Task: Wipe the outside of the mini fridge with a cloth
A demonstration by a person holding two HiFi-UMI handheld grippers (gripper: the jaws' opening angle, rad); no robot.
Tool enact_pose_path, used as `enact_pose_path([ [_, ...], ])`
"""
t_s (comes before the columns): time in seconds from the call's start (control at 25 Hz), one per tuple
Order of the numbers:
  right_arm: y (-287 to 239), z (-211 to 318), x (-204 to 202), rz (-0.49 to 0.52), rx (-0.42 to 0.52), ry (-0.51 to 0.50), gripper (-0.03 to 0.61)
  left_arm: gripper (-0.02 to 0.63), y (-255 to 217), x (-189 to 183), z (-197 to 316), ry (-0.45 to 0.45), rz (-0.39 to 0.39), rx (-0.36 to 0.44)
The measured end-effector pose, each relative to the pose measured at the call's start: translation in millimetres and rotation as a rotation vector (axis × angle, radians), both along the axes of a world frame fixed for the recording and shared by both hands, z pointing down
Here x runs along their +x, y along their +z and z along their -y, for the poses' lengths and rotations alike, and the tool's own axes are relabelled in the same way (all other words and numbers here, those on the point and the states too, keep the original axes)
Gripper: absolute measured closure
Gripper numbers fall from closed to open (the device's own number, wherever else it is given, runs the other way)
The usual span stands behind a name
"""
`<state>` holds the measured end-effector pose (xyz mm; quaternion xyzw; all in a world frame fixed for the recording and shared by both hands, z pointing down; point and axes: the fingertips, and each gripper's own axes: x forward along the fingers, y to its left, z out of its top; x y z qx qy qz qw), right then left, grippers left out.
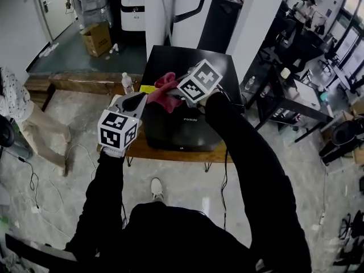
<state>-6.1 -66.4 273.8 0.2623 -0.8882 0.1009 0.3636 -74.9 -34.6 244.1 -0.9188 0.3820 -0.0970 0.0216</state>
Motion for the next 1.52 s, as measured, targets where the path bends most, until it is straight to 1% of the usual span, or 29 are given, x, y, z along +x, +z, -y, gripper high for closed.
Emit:
enact_pose_path([
  [0.2, -53, -25, 57, 0.107, 0.124, 0.105, 0.482, 0.607, -22, 43, -25, 0.049, -0.029, 0.041],
  [0.36, -76, -32, 114, 0.127, 0.205, 0.208, 0.48, 0.607, -37, 90, -35, 0.11, -0.046, 0.061],
  [0.56, -83, -15, 175, 0.193, 0.224, 0.309, 0.477, 0.607, -48, 148, -23, 0.179, -0.06, 0.07],
  [0.72, -82, 17, 216, 0.194, 0.25, 0.371, 0.477, 0.607, -51, 188, 9, 0.225, -0.075, 0.054],
  [1.0, -70, 110, 276, 0.166, 0.231, 0.447, 0.477, 0.607, -60, 248, 93, 0.279, -0.088, 0.069],
  [1.16, -59, 168, 303, 0.147, 0.214, 0.492, 0.477, 0.607, -67, 275, 136, 0.295, -0.103, 0.074],
  [1.4, -12, 234, 332, 0.122, 0.132, 0.552, 0.477, 0.607, -46, 305, 177, 0.306, -0.089, 0.018],
  [1.52, 14, 255, 345, 0.055, 0.094, 0.567, 0.477, 0.607, -37, 310, 188, 0.306, -0.082, 0.001],
])
